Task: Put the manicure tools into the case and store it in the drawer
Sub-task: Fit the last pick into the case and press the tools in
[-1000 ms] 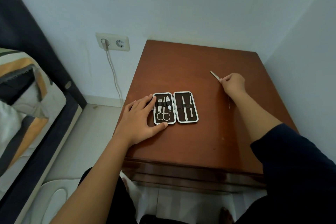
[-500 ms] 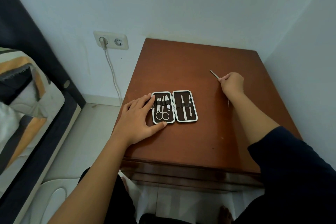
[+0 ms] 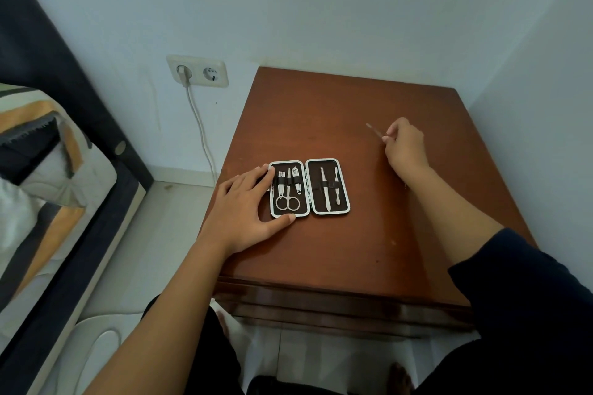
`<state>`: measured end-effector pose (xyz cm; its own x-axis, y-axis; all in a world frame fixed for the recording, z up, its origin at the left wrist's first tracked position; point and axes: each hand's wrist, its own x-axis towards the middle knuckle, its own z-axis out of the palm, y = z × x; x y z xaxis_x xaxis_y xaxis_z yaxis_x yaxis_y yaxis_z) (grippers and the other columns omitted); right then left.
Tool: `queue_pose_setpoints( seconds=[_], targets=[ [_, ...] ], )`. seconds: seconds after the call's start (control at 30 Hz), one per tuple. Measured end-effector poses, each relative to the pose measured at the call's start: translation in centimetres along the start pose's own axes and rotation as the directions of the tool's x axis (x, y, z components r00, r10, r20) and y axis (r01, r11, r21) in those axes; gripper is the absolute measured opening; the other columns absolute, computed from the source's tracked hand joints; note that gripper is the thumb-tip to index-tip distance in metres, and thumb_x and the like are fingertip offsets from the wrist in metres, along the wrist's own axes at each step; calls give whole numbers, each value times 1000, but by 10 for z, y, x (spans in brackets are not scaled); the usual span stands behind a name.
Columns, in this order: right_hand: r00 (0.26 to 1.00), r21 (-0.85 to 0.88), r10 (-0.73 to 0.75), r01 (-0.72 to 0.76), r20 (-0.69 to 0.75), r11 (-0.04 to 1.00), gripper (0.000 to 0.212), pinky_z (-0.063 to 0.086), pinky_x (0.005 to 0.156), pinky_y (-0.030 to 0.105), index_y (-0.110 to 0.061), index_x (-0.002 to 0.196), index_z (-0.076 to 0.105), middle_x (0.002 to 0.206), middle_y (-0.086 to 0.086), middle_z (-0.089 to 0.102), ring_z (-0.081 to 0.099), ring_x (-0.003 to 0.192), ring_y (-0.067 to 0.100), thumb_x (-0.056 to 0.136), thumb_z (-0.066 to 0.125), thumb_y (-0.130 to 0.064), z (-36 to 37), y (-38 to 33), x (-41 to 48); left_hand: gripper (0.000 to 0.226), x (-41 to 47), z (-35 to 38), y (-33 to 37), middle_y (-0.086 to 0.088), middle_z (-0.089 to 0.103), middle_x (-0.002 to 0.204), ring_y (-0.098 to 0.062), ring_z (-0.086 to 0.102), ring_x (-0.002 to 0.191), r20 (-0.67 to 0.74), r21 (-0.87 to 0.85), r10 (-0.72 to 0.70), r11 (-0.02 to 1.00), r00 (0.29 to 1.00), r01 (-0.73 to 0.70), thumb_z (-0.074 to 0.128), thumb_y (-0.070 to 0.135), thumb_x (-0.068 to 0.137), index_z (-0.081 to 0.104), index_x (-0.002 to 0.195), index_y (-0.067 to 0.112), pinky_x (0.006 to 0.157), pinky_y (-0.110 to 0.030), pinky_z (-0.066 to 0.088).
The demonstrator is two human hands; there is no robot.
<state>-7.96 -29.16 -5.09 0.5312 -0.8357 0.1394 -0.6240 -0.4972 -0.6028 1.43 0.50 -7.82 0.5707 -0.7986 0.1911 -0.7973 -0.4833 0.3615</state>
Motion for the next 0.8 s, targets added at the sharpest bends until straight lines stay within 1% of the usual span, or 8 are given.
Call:
queue_pose_setpoints(
  seconds=[0.1,0.13,0.23,0.3,0.4,0.53,0.67,0.8],
  targets=[
    [996,168,-89,90,-12,982,10,42,64,15,-8,96,59,90,5,57,51,81,17,88,53,-7,-11,-17,-11,94,1,1,-2,8,27,153,-8,23,139,9,7,1,1000,1000,-1,33,79,68,24,146,27,113,-32,13],
    [996,226,-90,93,-23,970,10,41,63,13,-10,94,61,88,3,59,52,80,17,87,55,-8,-14,-24,-18,94,2,2,-3,9,27,153,-8,22,139,14,7,1,1000,1000,-1,33,79,68,24,146,27,113,-32,14],
    [994,377,-107,93,18,922,12,47,72,28,-20,86,69,79,1,65,58,75,16,82,61,-12,-11,-40,-50,95,4,2,-4,9,26,153,-9,22,140,26,6,-3,1000,1000,3,32,80,68,23,147,28,113,-33,14],
    [985,387,-149,104,88,916,14,46,72,26,-18,89,73,78,-2,67,58,73,12,82,62,-12,-6,-42,-81,96,4,2,-4,8,26,153,-10,22,140,34,6,-7,1000,999,7,31,81,67,23,147,27,113,-33,14],
    [974,338,-180,125,137,933,16,38,64,7,-14,96,74,78,-6,63,54,65,1,84,64,-15,3,-38,-127,98,3,0,-3,7,25,154,-11,21,140,49,18,-15,1000,999,14,29,81,66,22,147,26,113,-33,13],
    [976,358,-171,113,133,927,16,40,64,14,-14,96,74,81,2,67,59,70,9,83,66,-16,8,-29,-164,102,1,-2,1,3,25,154,-14,21,141,63,25,-23,999,998,21,27,81,64,22,147,23,113,-34,14],
    [986,347,-145,107,86,932,15,40,64,1,-13,95,74,85,1,62,54,67,2,83,67,-14,6,-26,-179,103,1,-3,2,2,24,155,-15,20,142,76,46,-27,999,997,23,25,81,64,20,148,22,113,-35,14],
    [988,340,-143,114,60,933,14,42,64,3,-9,94,74,87,3,57,53,65,2,83,66,-11,7,-32,-178,102,1,-2,2,2,23,155,-16,20,142,79,41,-32,999,996,29,25,81,64,20,148,23,114,-36,13]
  ],
)
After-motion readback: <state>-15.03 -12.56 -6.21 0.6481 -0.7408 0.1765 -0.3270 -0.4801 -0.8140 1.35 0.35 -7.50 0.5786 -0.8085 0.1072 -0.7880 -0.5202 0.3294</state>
